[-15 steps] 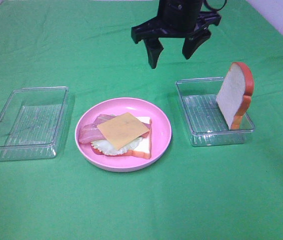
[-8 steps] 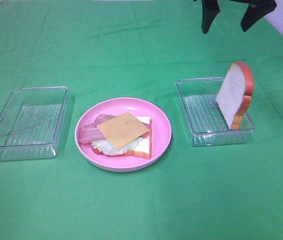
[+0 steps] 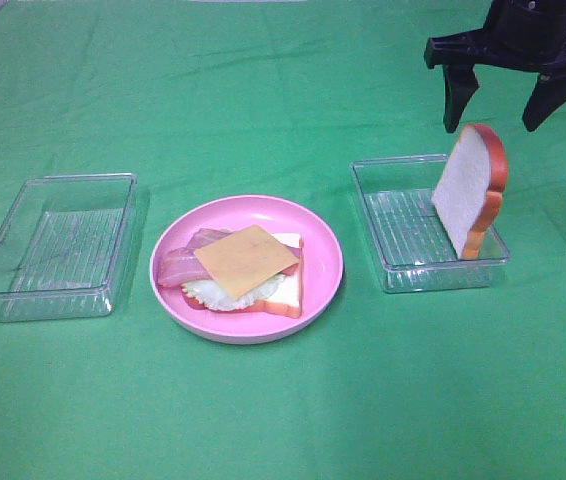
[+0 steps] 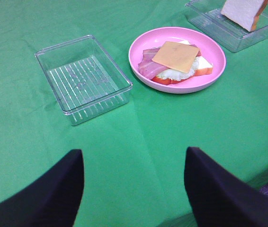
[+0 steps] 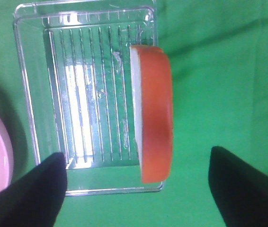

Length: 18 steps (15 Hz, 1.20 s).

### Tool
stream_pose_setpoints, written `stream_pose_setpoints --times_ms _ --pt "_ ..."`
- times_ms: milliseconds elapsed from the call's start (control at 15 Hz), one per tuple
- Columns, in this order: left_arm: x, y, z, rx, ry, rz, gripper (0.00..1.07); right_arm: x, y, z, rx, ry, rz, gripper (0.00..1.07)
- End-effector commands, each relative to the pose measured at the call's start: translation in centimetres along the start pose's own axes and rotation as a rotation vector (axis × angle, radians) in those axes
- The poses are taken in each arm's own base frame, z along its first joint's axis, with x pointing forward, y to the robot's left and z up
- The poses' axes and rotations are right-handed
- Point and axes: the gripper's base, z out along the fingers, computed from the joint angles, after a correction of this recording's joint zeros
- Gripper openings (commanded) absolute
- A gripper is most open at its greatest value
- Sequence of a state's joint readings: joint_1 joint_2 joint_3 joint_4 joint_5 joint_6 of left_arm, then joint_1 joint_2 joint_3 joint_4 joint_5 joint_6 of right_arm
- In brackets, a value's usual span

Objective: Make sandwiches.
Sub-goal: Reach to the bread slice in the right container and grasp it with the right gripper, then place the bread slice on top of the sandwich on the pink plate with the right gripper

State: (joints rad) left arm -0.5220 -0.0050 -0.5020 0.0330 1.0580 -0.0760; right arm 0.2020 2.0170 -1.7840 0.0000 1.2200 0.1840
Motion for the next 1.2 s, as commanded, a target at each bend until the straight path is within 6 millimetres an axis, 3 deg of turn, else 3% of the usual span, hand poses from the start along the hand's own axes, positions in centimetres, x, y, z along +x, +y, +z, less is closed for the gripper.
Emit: stream_pose_setpoints --times_ms 67,400,933,1200 --pt "0.1 0.0 -0.3 0.009 -0.03 -0.001 0.6 0.1 -0.2 2.2 0.018 0.095 -0.001 0.77" --pt "0.1 0.0 -0.3 0.009 -0.03 -0.001 0.6 -0.4 -0.3 4.8 0.038 0.127 -0.022 0.72" --pt "0.1 0.0 -0.3 0.009 -0.03 -0.001 0.6 -0.4 -0.5 4.6 0.065 0.124 -0.032 0.0" --pt "0.1 0.0 -0.3 0.009 -0.03 -0.001 0.6 -0.1 -0.4 1.7 0.031 0.06 -0.024 0.0"
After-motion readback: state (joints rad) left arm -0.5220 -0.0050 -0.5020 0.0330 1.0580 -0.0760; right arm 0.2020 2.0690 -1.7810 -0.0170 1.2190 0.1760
